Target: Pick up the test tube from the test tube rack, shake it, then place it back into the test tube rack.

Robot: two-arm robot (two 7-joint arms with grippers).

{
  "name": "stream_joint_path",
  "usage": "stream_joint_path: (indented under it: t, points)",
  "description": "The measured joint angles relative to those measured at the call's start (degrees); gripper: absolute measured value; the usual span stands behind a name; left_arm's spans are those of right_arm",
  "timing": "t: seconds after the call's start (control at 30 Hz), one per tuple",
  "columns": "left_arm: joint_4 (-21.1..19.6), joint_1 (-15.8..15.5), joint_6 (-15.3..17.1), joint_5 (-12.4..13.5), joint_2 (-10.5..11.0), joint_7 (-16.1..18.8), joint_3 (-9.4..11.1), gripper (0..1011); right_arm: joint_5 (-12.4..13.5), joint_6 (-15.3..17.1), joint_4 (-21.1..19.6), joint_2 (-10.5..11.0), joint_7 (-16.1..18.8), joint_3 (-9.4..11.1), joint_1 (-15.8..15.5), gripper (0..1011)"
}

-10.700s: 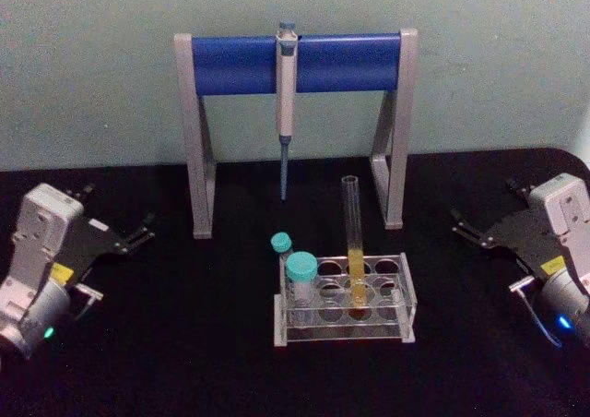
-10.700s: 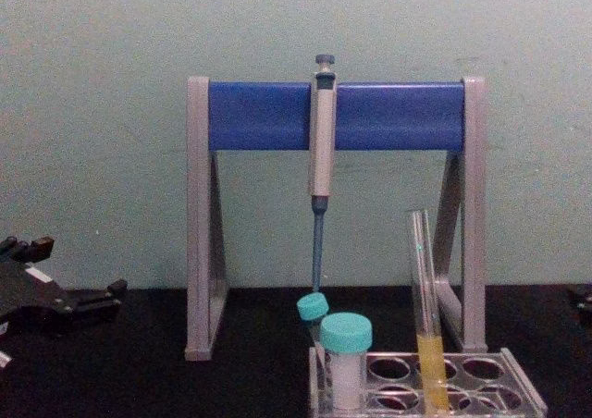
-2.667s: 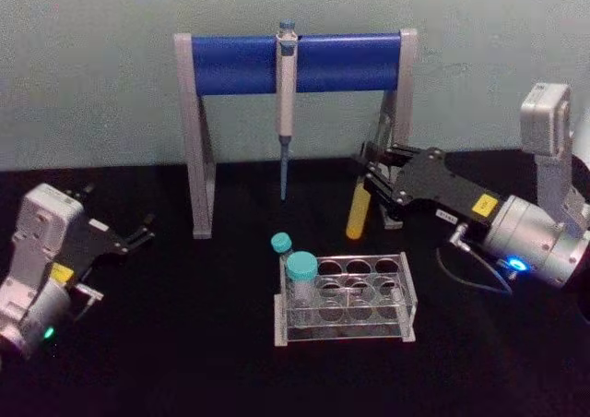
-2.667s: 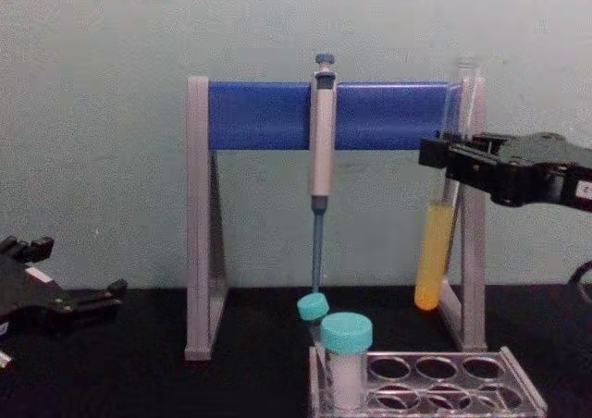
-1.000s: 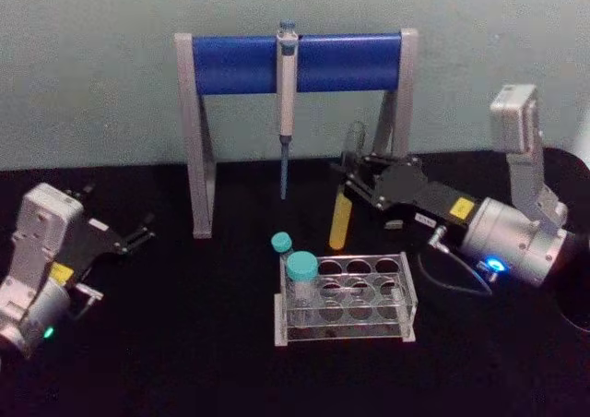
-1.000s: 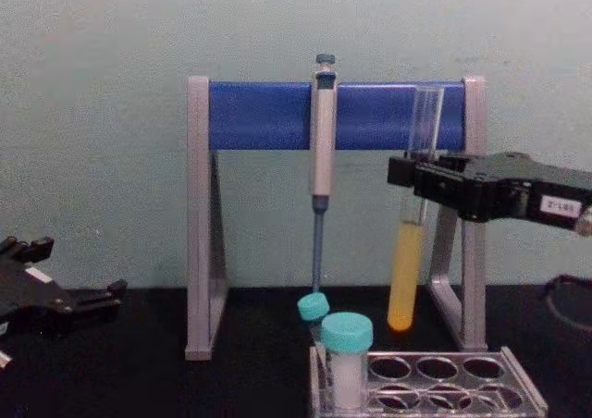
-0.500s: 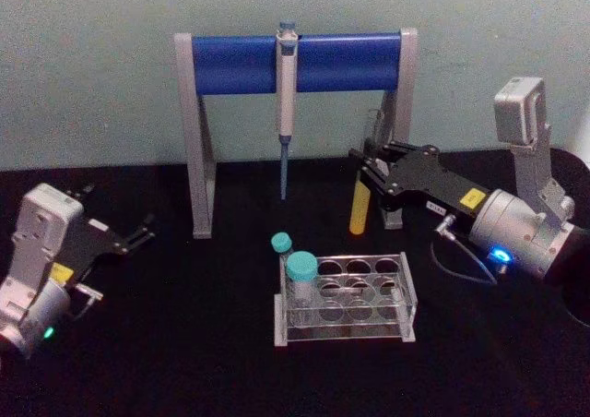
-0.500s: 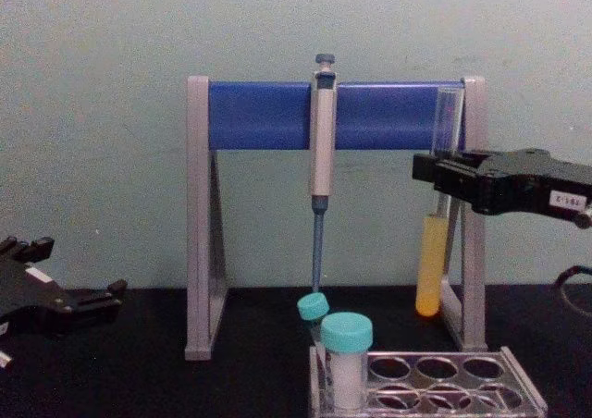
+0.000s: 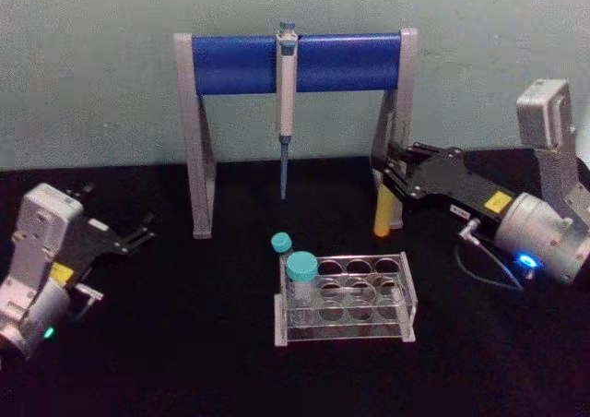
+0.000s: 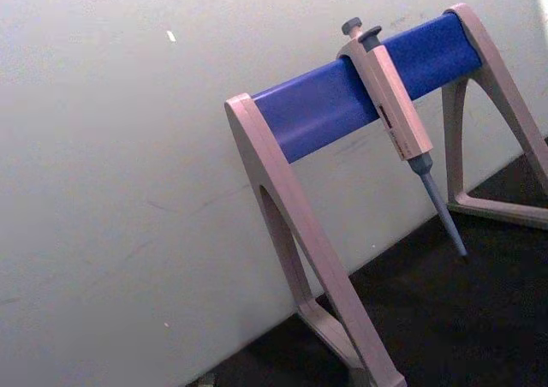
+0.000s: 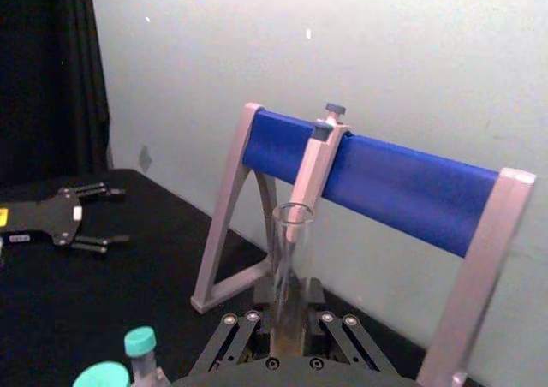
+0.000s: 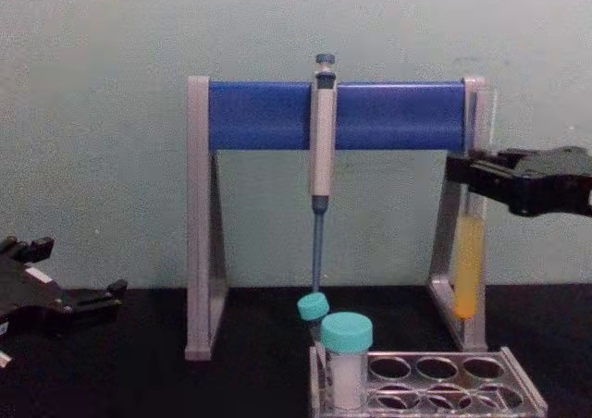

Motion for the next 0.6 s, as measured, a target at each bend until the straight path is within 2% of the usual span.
stream_joint_path:
  t: [0.13, 0.33, 0.47, 0.6]
  points:
    - [0.0, 0.0, 0.0, 0.0, 0.0, 0.0, 0.0, 1010, 0.15, 1.69, -2.79, 1.73, -0.07, 0.81, -2.0, 232]
    - [0.0, 0.0, 0.0, 0.0, 0.0, 0.0, 0.0, 1010, 1.36, 3.88, -5.98, 3.74, 2.07, 0.42, -3.57, 232]
    - [0.0, 0.0, 0.0, 0.0, 0.0, 0.0, 0.0, 1010, 2.66, 4.19, -6.34, 3.89, 4.15, -0.59, -3.18, 232]
    - [0.0, 0.0, 0.0, 0.0, 0.0, 0.0, 0.0, 1010, 3.94, 3.86, -4.95, 2.96, 5.77, -1.83, -1.7, 232]
